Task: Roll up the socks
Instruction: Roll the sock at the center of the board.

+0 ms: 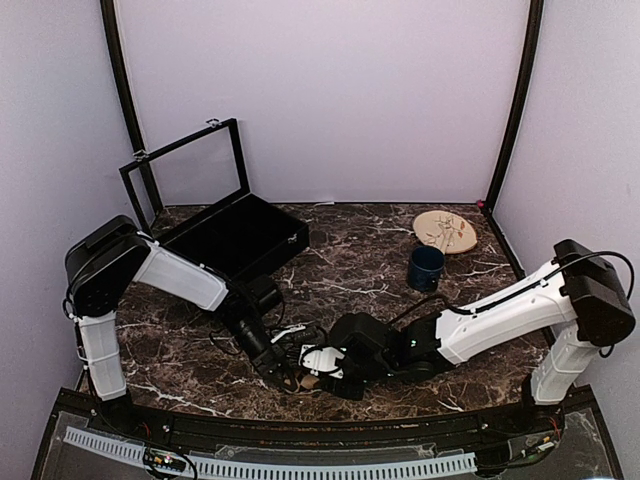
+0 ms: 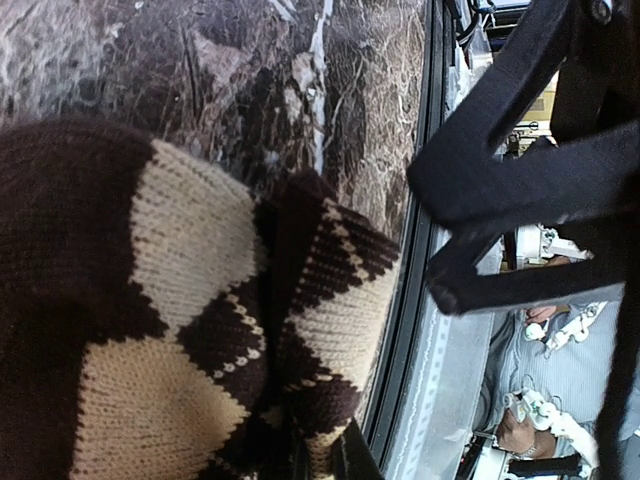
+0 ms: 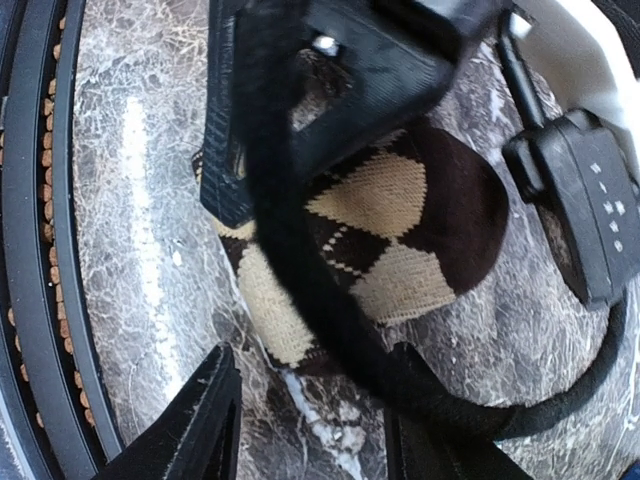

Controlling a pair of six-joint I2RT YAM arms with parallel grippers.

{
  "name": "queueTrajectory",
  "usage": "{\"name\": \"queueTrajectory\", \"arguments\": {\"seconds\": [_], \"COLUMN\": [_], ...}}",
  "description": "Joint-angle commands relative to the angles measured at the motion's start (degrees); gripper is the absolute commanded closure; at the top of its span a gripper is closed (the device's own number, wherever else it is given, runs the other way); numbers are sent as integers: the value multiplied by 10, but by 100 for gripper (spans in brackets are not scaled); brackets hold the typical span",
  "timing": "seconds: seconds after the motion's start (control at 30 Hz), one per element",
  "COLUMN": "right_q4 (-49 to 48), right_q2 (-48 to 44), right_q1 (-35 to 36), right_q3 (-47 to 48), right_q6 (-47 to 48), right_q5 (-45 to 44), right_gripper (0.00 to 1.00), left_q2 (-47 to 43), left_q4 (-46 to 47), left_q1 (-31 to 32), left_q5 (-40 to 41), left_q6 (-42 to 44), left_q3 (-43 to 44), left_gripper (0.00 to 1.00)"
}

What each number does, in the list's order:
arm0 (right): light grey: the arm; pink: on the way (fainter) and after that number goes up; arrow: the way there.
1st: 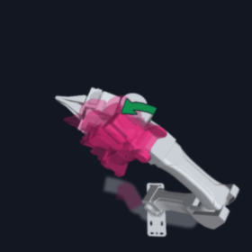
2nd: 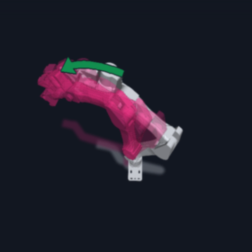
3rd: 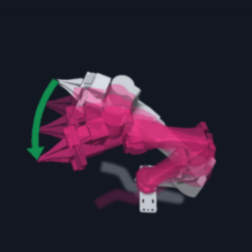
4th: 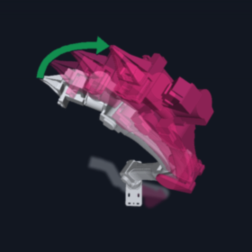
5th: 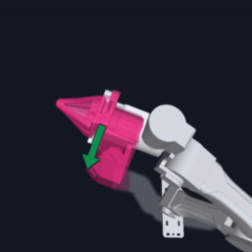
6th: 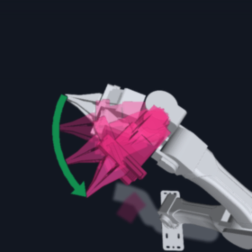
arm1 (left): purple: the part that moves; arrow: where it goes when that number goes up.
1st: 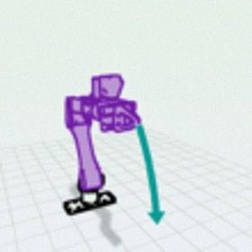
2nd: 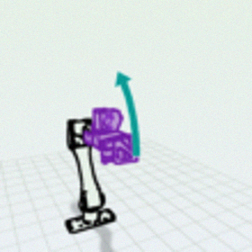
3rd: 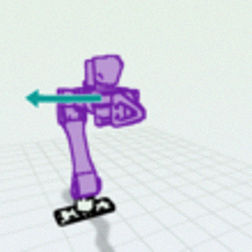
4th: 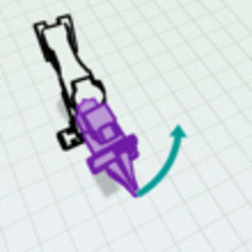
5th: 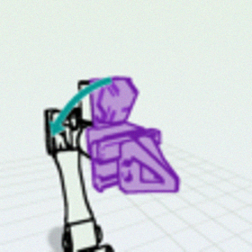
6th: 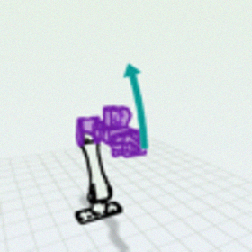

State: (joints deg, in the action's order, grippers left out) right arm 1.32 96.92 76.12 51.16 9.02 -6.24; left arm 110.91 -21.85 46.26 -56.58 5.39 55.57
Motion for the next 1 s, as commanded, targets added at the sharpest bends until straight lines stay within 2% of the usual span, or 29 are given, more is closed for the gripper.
{"name": "queueTrajectory", "arguments": {"seconds": [0.0,0.43,0.97], "right_q4": [-7,-14,-16], "right_q2": [19,56,82], "right_q1": [8,8,4], "right_q3": [28,41,54], "right_q6": [22,49,70], "right_q5": [-5,11,32], "right_gripper": [54,56,72], "left_q2": [9,21,32], "left_q4": [-32,-42,-53], "left_q1": [-2,-4,-9], "left_q5": [-14,-24,-30], "left_q6": [20,33,39], "left_q3": [8,6,12], "left_gripper": [96,96,96]}}
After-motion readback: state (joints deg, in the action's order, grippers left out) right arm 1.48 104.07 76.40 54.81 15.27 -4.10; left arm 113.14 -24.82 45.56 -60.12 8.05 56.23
